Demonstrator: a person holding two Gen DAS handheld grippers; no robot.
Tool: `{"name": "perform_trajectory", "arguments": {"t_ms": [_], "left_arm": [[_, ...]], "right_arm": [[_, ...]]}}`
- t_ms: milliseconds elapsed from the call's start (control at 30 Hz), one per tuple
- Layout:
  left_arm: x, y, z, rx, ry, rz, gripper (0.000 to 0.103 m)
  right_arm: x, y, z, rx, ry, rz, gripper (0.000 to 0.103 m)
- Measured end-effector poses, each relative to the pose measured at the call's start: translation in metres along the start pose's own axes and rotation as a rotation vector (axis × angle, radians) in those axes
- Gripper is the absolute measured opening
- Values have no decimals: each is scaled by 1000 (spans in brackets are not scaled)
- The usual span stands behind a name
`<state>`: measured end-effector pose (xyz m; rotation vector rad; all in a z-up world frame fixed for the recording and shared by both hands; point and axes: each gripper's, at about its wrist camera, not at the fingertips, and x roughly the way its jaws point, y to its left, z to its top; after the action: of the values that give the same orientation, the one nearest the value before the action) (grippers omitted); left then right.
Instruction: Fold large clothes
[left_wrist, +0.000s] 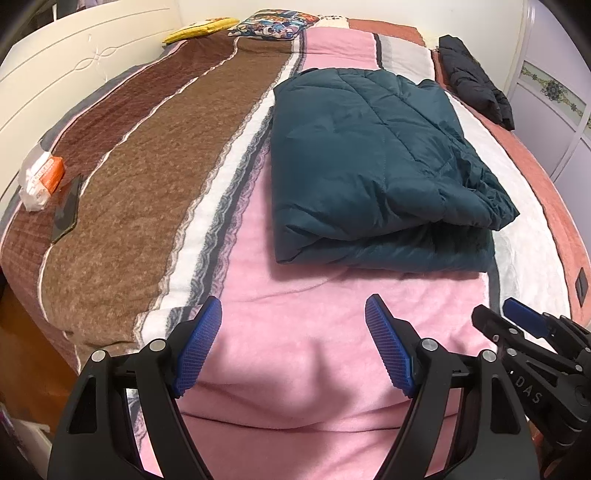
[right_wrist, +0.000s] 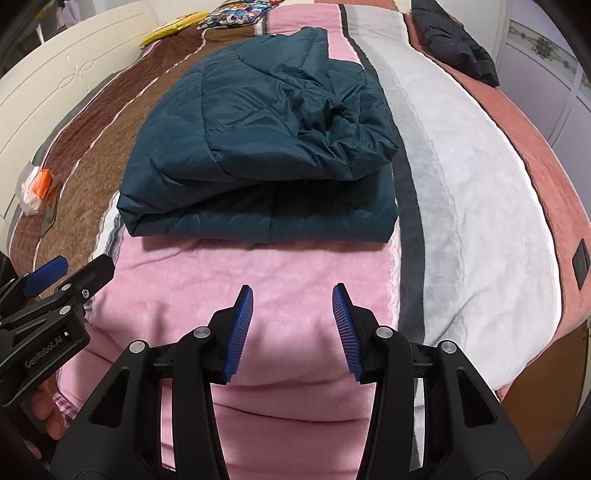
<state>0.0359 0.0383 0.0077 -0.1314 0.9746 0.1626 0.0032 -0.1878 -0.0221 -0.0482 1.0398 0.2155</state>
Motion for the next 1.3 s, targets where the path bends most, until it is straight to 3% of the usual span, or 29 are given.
{"name": "perform_trajectory", "arguments": {"t_ms": [467, 1300], "left_arm": [[-6, -2, -5, 13, -2, -3, 63], [-9, -3, -6, 21, -6, -6, 61]], "right_arm": [[-3, 2, -2, -3, -4, -3, 45], [-3, 1, -3, -4, -6, -4, 45]]}}
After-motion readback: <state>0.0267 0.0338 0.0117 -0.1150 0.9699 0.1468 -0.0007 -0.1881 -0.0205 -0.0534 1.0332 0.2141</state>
